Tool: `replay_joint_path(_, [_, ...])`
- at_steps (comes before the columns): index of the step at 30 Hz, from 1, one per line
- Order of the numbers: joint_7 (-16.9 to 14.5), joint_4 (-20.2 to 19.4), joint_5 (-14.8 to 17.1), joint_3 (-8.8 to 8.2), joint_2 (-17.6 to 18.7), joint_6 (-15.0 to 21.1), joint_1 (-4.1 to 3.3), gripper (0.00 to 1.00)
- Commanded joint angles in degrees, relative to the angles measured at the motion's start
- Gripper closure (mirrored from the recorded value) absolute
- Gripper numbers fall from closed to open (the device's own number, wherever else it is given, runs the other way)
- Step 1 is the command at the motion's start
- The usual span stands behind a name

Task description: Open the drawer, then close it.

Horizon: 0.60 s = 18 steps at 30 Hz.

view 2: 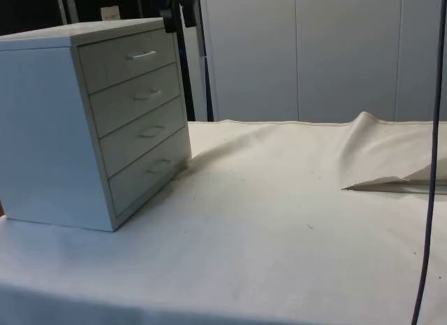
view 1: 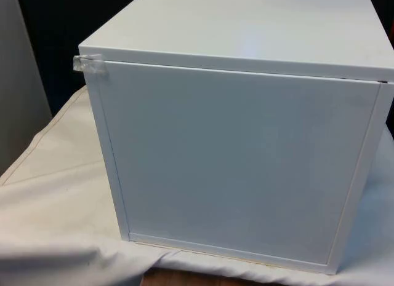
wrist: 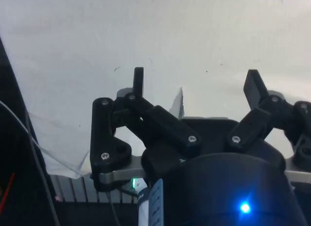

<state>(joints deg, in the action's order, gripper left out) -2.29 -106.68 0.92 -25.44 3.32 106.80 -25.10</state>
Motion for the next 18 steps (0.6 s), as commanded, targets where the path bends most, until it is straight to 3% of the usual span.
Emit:
replay_joint_path(1, [0.52,-0.40,-0.74,0.17,-0.40,0.57,-0.17,0.00])
replay_joint_path(10, [1.26,-2.86,-3.84,0.63,-2.81,1.20,-0.63,0.00])
replay_joint_path(11, [0.69,-2.18,-3.04,0.52,-2.18,0.17,-0.52,0.00])
replay_joint_path(18, [1.49,-5.44,-6.30,0.97,-5.27,2.23,-0.74,0.00])
